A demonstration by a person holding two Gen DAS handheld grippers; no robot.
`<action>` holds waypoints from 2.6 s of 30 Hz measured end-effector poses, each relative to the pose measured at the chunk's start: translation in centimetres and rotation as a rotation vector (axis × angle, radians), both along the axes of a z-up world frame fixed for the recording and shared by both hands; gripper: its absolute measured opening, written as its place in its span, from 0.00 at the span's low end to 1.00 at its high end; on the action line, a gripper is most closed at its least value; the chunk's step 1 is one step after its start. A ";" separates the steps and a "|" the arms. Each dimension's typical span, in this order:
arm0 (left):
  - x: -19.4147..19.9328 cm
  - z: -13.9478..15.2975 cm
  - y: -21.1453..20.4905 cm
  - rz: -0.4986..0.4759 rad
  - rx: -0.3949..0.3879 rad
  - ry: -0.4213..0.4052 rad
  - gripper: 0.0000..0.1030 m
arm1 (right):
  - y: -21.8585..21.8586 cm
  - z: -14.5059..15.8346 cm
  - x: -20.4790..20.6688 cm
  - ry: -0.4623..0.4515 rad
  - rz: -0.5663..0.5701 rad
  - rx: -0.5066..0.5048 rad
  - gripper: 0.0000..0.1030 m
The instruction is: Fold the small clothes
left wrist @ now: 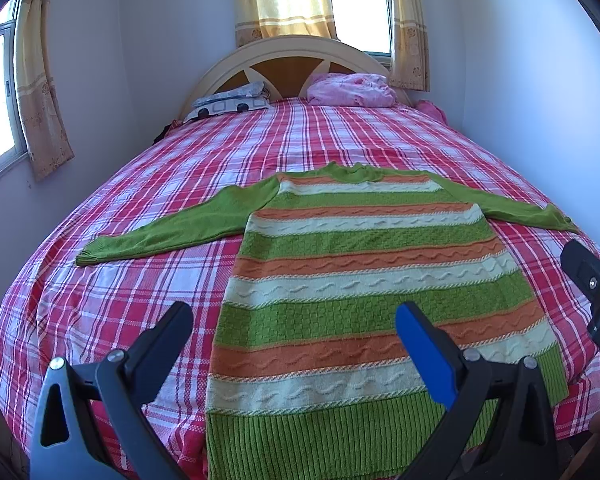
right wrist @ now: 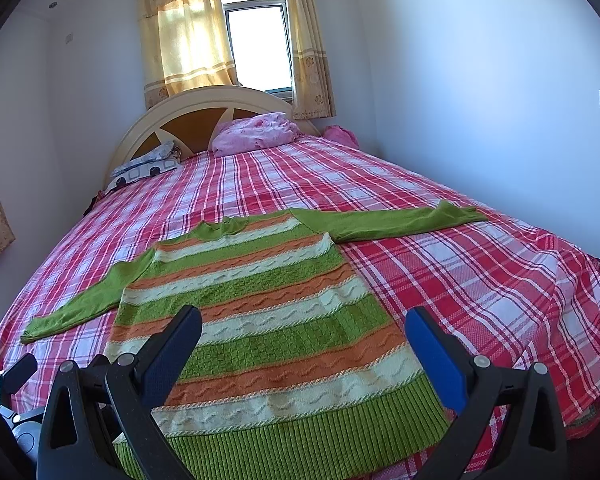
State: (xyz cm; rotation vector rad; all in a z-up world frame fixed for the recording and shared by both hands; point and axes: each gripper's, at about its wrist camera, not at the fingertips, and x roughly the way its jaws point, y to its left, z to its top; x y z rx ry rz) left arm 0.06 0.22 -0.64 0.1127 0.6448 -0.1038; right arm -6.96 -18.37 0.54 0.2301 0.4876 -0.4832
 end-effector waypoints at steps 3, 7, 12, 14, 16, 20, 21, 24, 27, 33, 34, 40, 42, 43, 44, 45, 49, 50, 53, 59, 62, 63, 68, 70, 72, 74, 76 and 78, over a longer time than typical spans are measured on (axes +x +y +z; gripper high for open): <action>0.2 -0.2 0.0 -0.002 -0.003 0.007 1.00 | 0.0 0.0 0.0 0.001 -0.001 0.001 0.99; 0.4 -0.4 -0.1 -0.003 -0.005 0.012 1.00 | -0.2 -0.1 0.2 0.005 -0.003 0.002 0.99; 0.7 -0.8 -0.2 -0.003 -0.006 0.024 1.00 | -0.4 -0.5 0.5 0.022 -0.007 0.000 0.99; 0.8 -1.0 -0.3 -0.005 -0.005 0.029 1.00 | -0.4 -0.8 0.6 0.030 -0.008 0.002 0.99; 1.0 -1.2 -0.3 -0.008 -0.006 0.036 1.00 | -0.5 -1.1 0.8 0.037 -0.011 0.002 0.99; 1.5 -1.6 -0.3 -0.011 -0.010 0.050 1.00 | -0.6 -1.6 1.2 0.055 -0.012 0.005 0.99; 1.7 -1.7 -0.4 -0.013 -0.009 0.054 1.00 | -0.7 -1.7 1.3 0.060 -0.013 0.002 0.99; 2.4 -2.0 -0.5 -0.015 -0.006 0.066 1.00 | -0.9 -2.0 1.7 0.070 -0.021 -0.004 0.99; 3.5 -2.5 -0.6 -0.015 -0.007 0.083 1.00 | -1.5 -2.2 2.3 0.083 -0.032 -0.001 0.99; 6.4 -3.1 -1.0 -0.004 -0.001 0.113 1.00 | -3.3 -2.1 4.4 0.108 -0.061 -0.019 0.99; 7.0 -3.2 -1.0 -0.002 -0.003 0.119 1.00 | -3.7 -2.1 4.8 0.113 -0.069 -0.019 0.99; 10.3 -2.6 -0.8 -0.024 -0.019 0.095 1.00 | -6.8 -2.0 8.1 0.143 -0.100 -0.005 0.99; 11.8 -2.3 -0.2 -0.012 -0.045 0.090 1.00 | -8.0 -2.1 9.2 0.159 -0.112 0.008 0.99; 12.6 -2.1 0.0 -0.001 -0.058 0.090 1.00 | -8.6 -2.1 9.8 0.169 -0.121 0.008 0.99; 13.4 -1.9 0.2 0.012 -0.068 0.092 1.00 | -9.1 -2.1 10.4 0.179 -0.132 0.006 0.99; 14.3 -1.8 0.4 0.025 -0.074 0.095 1.00 | -9.6 -2.0 10.9 0.188 -0.144 0.002 0.99; 16.7 -1.3 0.2 0.053 -0.063 0.078 1.00 | -11.4 -1.3 13.1 0.191 -0.169 0.002 0.99; 17.2 -1.3 0.1 0.056 -0.058 0.070 1.00 | -11.7 -1.2 13.5 0.189 -0.171 -0.002 0.99; 18.7 -1.9 0.1 0.061 -0.049 0.066 1.00 | -12.6 -1.2 15.1 0.193 -0.175 -0.014 0.99; 22.1 -4.6 1.0 0.127 -0.031 0.067 1.00 | -15.6 -2.5 18.1 0.222 -0.186 -0.010 0.99; 23.5 -6.2 1.8 0.169 -0.050 0.086 1.00 | -18.0 -3.3 19.1 0.222 -0.192 -0.012 0.99; 24.0 -6.8 2.1 0.178 -0.063 0.100 1.00 | -18.9 -3.7 19.3 0.224 -0.197 -0.006 0.98; 25.3 -9.3 2.9 0.194 -0.114 0.171 1.00 | -26.3 -5.2 18.9 0.215 -0.264 0.074 0.62; 25.8 -10.0 3.3 0.205 -0.138 0.220 1.00 | -30.4 -5.8 17.8 0.195 -0.338 0.152 0.61; 26.1 -10.7 3.7 0.220 -0.160 0.258 1.00 | -34.8 -6.4 16.0 0.165 -0.440 0.226 0.58; 26.3 -11.3 3.9 0.234 -0.171 0.290 1.00 | -39.3 -7.0 14.0 0.144 -0.553 0.284 0.55; 26.1 -11.2 3.7 0.233 -0.156 0.280 1.00 | -42.8 -7.8 12.5 0.130 -0.624 0.344 0.54; 26.1 -11.4 3.4 0.235 -0.129 0.287 1.00 | -45.7 -8.8 11.6 0.117 -0.672 0.426 0.54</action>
